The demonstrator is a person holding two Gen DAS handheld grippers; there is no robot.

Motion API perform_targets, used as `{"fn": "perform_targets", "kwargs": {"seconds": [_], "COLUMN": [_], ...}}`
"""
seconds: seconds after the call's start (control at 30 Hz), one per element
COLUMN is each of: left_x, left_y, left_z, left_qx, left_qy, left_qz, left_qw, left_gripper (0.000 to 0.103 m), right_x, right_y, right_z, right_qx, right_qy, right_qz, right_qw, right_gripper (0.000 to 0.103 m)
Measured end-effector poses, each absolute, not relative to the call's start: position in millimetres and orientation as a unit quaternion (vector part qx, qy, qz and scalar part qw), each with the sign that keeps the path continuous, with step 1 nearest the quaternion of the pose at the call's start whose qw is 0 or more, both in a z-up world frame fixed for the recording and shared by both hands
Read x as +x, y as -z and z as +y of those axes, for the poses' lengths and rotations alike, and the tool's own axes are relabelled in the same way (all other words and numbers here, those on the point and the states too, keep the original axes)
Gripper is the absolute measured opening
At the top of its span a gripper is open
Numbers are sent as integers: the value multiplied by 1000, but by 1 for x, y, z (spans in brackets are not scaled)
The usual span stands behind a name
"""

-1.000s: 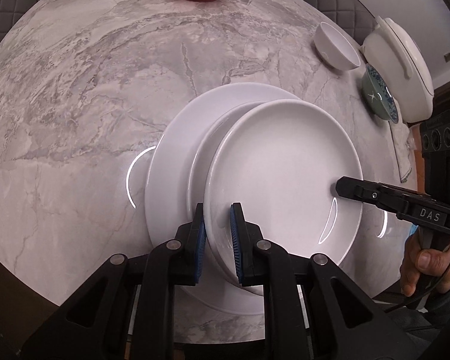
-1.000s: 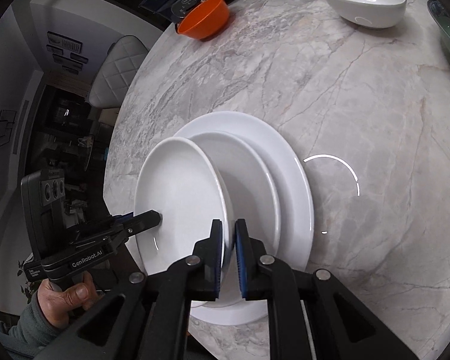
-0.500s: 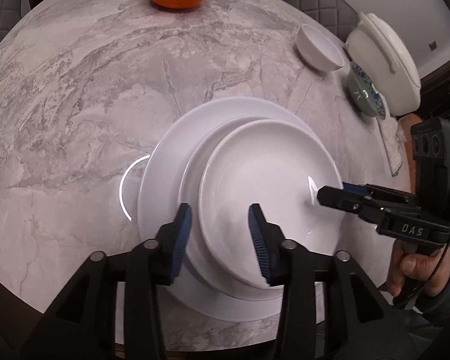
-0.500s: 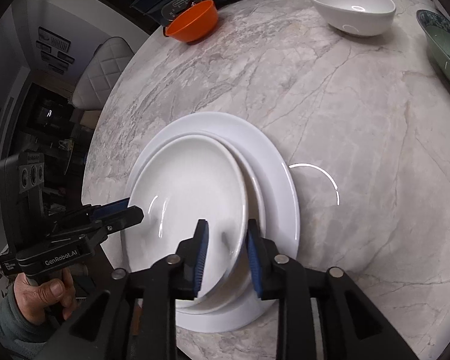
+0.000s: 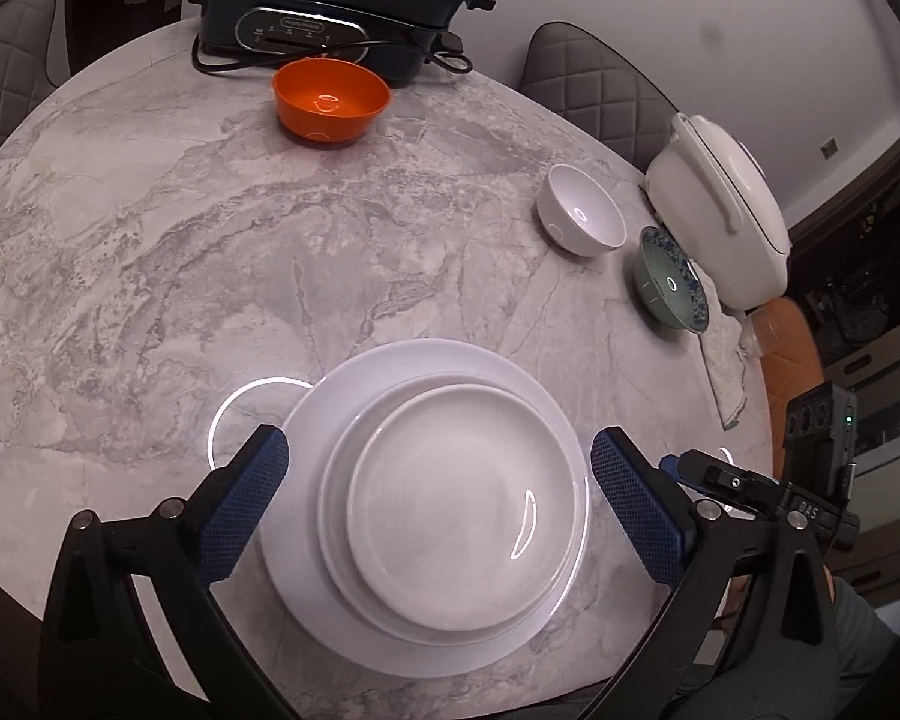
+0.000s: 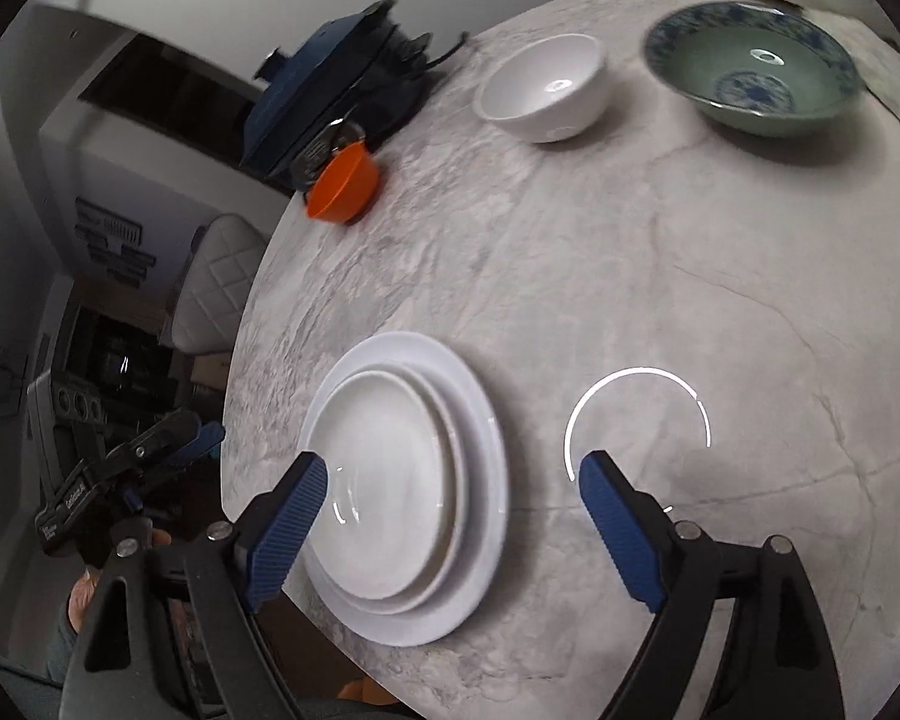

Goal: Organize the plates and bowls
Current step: 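Open both grippers and release the small white plate on the stack, then move both grippers to the blue-and-green patterned bowl and grasp its rim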

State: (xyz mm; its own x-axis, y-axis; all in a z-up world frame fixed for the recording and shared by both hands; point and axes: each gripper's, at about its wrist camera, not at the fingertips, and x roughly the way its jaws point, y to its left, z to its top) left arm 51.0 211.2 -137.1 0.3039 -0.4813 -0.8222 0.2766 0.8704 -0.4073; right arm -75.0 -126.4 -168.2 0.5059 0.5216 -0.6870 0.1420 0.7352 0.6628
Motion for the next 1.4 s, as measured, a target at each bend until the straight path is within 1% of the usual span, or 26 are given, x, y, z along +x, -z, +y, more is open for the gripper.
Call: {"fn": "perform_targets", "kwargs": {"seconds": [0.13,0.27,0.33,0.47,0.6,0.63,0.67,0.7,0.77,0.83,0.87,0.9,0.93,0.97,1.1,1.23,1.33,1.37,1.4], "left_x": [47,52,60,86,123,133,140,147,159,169,174,178,181,183,186,188,192,193,193], "left_y": [142,145,145,141,142,145,148,153,165,174,179,185,188,191,204,209,212,213,213], "left_z": [179,135,100,25,-49,-69,-88,-104,-132,-150,-157,-163,-170,-177,-194,-199,-198,-198,-199], "left_qx": [-86,-88,-57,5,25,37,51,69,104,109,109,108,109,116,118,114,105,103,104], "left_qy": [245,245,233,220,227,227,230,225,202,204,203,206,210,209,220,222,225,228,230], "left_qz": [550,568,583,578,575,576,574,572,575,575,580,585,587,586,595,600,600,598,597], "left_qw": [793,781,776,786,786,785,785,786,786,785,781,777,774,774,764,760,760,761,762], "left_gripper": [103,103,103,102,101,101,101,101,100,98,97,93,90,89,89,89,89,88,77], "right_x": [-92,-97,-95,-73,-32,-18,-6,6,24,38,41,48,53,57,69,73,79,81,83], "right_y": [183,183,181,172,161,161,159,157,151,150,151,152,154,157,173,180,182,183,183], "right_z": [-169,-206,-230,-291,-349,-360,-369,-376,-384,-387,-388,-387,-385,-382,-377,-373,-372,-370,-370], "right_qx": [391,388,390,380,351,345,336,324,301,277,264,252,240,226,216,207,201,198,196], "right_qy": [-74,-57,-49,-23,0,2,5,7,14,15,16,16,13,11,6,-2,-4,-5,-7], "right_qz": [480,479,474,461,462,470,476,482,485,492,498,503,508,516,540,550,555,556,558], "right_qw": [782,785,788,802,814,812,813,814,821,825,826,827,827,826,813,809,807,807,807], "right_gripper": [89,89,89,89,86,84,77,74,72,71,68,66,66,65,60,58,53,49,43]}}
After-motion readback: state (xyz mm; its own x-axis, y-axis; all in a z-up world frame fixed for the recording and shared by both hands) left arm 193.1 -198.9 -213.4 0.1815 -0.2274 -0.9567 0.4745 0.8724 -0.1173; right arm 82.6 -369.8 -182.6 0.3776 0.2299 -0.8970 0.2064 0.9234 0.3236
